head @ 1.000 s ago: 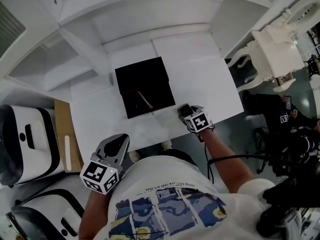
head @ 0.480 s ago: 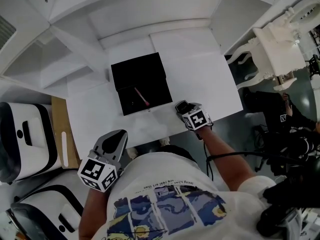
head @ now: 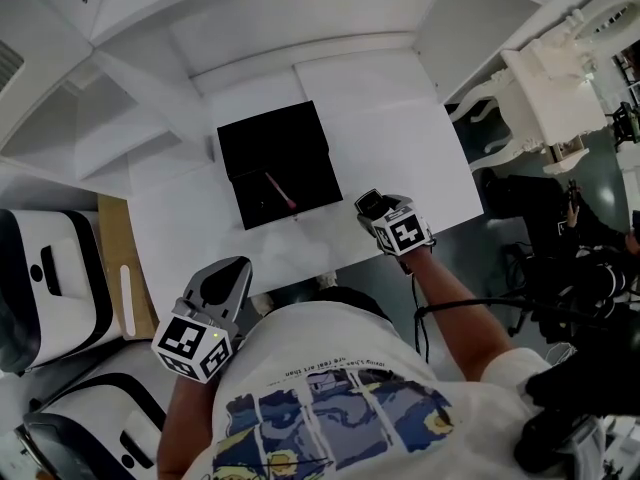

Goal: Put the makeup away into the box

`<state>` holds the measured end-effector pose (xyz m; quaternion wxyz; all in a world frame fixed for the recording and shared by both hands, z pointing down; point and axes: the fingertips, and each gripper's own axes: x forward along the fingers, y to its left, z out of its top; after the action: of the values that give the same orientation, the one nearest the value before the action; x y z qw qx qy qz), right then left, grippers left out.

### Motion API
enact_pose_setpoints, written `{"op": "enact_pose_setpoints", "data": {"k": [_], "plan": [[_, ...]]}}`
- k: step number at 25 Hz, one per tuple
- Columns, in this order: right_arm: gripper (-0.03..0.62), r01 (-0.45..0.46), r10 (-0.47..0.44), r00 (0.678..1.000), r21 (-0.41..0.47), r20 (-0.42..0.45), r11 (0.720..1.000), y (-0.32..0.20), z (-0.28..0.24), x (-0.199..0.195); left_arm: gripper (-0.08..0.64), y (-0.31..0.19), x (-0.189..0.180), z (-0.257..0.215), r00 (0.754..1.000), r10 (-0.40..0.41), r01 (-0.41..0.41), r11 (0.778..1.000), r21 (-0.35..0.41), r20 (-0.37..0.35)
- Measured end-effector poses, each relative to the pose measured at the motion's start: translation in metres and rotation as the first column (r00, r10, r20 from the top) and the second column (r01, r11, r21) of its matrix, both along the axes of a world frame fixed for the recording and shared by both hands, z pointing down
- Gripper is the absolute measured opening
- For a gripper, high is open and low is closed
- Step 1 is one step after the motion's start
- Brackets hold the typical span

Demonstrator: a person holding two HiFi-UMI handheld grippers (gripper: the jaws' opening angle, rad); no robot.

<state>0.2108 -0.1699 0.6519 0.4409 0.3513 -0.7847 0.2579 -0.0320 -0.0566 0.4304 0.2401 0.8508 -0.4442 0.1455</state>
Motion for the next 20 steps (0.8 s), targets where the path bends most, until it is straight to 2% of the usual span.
{"op": "enact_pose_setpoints", "data": {"k": [10, 20], "plan": [[0.327, -0.012, 0.011, 1.000, 0.048, 0.027, 0.999, -0.016, -0.047, -0.013, 0.015, 0.003, -0.012, 0.001, 1.000, 0.012, -0.012, 1.000, 0.002, -0.026], [0.327, 0.018, -0.021, 0.998, 0.047, 0.053, 0.999, -0.030, -0.059, -0.059, 0.015, 0.011, -0.035, 0.003, 0.999, -0.008, 0.009, 1.000, 0.018, -0.044]]}}
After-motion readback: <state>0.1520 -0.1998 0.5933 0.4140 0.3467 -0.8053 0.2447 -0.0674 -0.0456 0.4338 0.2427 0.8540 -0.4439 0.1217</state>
